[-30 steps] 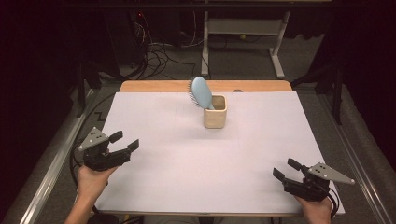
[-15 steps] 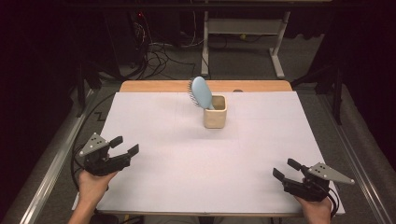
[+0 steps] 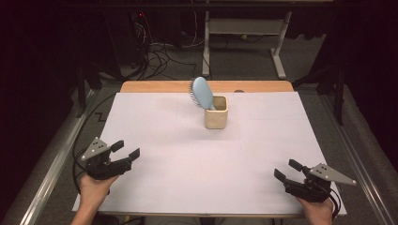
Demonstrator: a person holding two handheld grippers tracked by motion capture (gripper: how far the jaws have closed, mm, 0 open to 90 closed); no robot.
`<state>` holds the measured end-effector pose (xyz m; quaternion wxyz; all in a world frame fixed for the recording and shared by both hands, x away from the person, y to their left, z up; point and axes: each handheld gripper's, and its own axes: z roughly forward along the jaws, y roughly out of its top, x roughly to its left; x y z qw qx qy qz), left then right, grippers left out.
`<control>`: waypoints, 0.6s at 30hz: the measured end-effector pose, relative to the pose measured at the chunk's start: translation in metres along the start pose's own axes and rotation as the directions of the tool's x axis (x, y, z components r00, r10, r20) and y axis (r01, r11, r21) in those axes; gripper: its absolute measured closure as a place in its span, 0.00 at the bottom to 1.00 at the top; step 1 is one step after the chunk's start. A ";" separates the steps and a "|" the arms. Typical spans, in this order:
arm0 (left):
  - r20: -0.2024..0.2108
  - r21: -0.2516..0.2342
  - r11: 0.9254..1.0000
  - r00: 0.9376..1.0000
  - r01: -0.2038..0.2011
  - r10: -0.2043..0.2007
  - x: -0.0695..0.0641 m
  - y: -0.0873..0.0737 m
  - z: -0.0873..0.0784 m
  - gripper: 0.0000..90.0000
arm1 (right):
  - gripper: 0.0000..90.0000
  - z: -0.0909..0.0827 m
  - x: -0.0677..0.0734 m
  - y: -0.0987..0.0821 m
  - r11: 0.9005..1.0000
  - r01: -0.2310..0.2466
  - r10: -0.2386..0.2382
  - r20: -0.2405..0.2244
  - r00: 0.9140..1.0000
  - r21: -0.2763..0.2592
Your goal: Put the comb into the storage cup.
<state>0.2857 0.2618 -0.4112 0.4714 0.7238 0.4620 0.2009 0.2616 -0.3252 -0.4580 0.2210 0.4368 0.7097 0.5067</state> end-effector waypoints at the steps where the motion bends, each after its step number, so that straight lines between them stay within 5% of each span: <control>1: 0.000 0.001 1.000 1.000 0.000 0.000 0.000 -0.001 0.000 0.31 | 0.30 0.000 0.000 0.000 1.000 0.000 0.000 0.000 1.000 0.001; 18: 0.014 0.038 0.999 1.000 -0.002 0.001 -0.002 -0.013 0.009 0.31 | 0.30 0.000 0.000 0.000 1.000 0.001 -0.001 0.002 1.000 0.000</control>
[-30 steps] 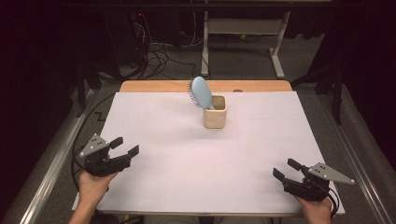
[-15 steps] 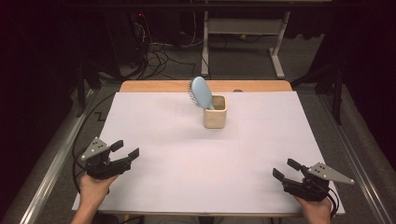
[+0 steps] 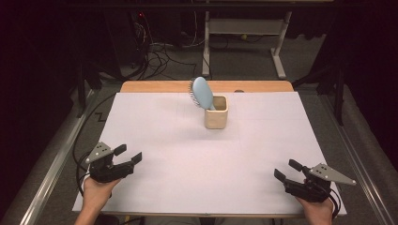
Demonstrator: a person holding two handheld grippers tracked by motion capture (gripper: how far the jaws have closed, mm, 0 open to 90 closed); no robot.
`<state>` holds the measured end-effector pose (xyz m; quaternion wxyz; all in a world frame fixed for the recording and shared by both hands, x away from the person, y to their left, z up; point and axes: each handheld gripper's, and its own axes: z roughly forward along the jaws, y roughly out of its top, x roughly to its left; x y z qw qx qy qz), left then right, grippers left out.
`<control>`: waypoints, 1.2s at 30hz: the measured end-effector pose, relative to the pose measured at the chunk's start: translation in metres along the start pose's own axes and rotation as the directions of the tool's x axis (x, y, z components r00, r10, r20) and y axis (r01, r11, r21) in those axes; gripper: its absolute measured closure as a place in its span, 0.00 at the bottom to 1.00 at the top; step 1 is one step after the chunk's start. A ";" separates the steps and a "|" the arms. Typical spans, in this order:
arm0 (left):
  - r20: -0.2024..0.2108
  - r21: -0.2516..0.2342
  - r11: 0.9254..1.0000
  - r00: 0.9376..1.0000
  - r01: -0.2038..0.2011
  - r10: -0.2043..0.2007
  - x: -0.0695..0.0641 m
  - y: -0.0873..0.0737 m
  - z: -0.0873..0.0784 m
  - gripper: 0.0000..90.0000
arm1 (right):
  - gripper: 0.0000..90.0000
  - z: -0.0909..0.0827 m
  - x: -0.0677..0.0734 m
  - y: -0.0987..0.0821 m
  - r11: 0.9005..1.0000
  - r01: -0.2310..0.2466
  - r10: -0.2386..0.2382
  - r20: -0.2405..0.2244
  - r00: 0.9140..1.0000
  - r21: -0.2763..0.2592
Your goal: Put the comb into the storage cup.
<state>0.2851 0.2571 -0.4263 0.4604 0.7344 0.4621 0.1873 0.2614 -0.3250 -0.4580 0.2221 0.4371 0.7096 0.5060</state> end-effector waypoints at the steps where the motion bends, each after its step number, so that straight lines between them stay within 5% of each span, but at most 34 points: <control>1: 0.000 0.011 1.000 1.000 -0.006 0.006 -0.001 -0.001 0.001 0.31 | 0.30 0.000 0.000 0.000 1.000 0.000 0.000 0.000 1.000 0.000; 19: 0.012 0.028 1.000 1.000 0.003 -0.003 -0.004 -0.016 0.010 0.32 | 0.30 0.000 -0.001 0.000 1.000 0.000 0.000 0.002 1.000 0.001; 36: 0.008 -0.006 0.999 0.999 0.031 -0.031 -0.005 -0.028 0.012 0.32 | 0.30 0.001 0.000 0.000 1.000 0.001 -0.001 0.004 1.000 0.001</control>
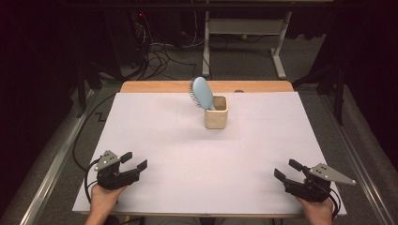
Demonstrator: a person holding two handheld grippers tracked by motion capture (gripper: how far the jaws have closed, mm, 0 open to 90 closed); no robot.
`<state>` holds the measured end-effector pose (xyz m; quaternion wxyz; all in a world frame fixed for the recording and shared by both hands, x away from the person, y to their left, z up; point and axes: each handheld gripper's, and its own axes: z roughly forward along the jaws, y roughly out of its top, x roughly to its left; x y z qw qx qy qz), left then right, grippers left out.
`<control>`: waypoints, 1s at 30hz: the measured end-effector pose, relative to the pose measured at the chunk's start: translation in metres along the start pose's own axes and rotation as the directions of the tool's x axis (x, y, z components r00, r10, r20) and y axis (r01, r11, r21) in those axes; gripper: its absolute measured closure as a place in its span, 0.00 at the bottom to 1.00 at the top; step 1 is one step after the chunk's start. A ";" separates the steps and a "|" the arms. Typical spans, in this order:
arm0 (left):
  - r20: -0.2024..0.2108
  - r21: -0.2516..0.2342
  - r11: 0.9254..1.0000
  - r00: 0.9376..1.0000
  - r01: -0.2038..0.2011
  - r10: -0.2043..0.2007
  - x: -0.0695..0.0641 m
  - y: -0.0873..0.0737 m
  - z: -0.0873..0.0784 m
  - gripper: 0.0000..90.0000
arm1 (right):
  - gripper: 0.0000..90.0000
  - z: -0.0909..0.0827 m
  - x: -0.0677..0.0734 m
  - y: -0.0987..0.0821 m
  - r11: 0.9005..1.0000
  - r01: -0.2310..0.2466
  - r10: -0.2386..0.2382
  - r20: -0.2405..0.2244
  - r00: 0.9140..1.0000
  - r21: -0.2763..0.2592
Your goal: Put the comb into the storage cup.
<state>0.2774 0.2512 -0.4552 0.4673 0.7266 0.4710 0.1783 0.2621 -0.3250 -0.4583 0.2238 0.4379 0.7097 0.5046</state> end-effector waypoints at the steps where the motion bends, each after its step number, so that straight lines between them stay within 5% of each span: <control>1: -0.003 -0.002 1.000 1.000 0.005 -0.005 0.001 -0.001 -0.001 0.32 | 0.30 0.000 0.000 0.000 1.000 0.000 0.000 0.000 1.000 0.000; 30: -0.029 0.009 0.998 0.998 0.064 -0.064 0.012 -0.018 0.003 0.32 | 0.30 0.000 -0.001 0.000 1.000 0.002 -0.002 0.004 1.000 0.003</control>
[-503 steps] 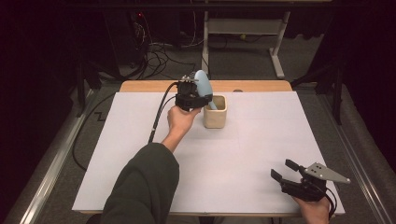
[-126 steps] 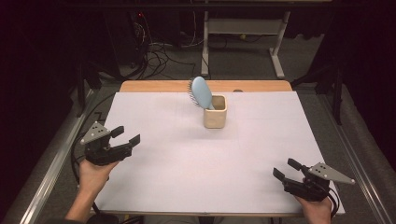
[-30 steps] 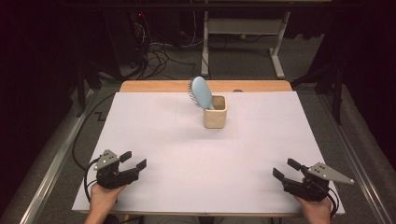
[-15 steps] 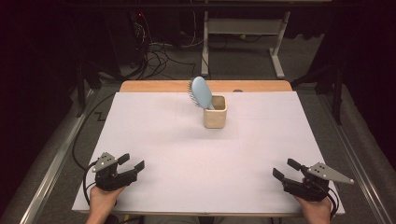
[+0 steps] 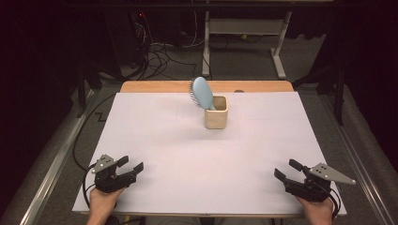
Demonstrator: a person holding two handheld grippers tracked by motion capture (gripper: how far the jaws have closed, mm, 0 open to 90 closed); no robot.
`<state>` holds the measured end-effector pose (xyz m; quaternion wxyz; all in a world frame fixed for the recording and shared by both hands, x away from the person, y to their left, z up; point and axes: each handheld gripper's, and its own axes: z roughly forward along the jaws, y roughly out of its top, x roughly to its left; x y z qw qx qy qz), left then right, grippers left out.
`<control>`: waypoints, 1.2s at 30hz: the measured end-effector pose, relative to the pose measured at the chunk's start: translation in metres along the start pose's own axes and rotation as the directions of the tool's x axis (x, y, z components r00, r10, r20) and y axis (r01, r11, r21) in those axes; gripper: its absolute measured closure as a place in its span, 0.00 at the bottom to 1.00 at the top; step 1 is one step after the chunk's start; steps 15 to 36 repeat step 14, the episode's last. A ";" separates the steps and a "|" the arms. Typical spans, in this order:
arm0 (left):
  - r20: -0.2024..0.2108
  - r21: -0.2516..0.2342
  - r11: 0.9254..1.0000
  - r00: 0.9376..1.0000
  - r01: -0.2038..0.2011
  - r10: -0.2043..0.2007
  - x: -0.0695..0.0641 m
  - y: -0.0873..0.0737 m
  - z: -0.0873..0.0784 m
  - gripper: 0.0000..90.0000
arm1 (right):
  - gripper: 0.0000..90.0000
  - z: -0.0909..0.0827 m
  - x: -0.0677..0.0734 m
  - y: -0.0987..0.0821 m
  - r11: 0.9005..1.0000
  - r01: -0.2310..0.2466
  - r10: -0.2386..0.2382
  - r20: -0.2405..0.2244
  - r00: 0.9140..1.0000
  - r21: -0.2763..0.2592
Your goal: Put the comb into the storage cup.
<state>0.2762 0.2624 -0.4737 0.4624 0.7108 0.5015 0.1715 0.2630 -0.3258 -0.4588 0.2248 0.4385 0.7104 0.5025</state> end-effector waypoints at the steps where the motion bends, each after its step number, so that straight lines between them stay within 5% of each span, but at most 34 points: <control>1: 0.000 -0.001 1.000 1.000 0.001 -0.001 0.000 0.000 0.000 0.32 | 0.30 0.000 0.000 0.000 1.000 -0.002 0.002 0.000 1.000 0.001; 36: -0.001 0.010 1.000 1.000 -0.017 0.017 -0.003 0.000 0.003 0.32 | 0.30 0.000 -0.001 0.000 1.000 -0.008 0.008 0.000 1.000 -0.002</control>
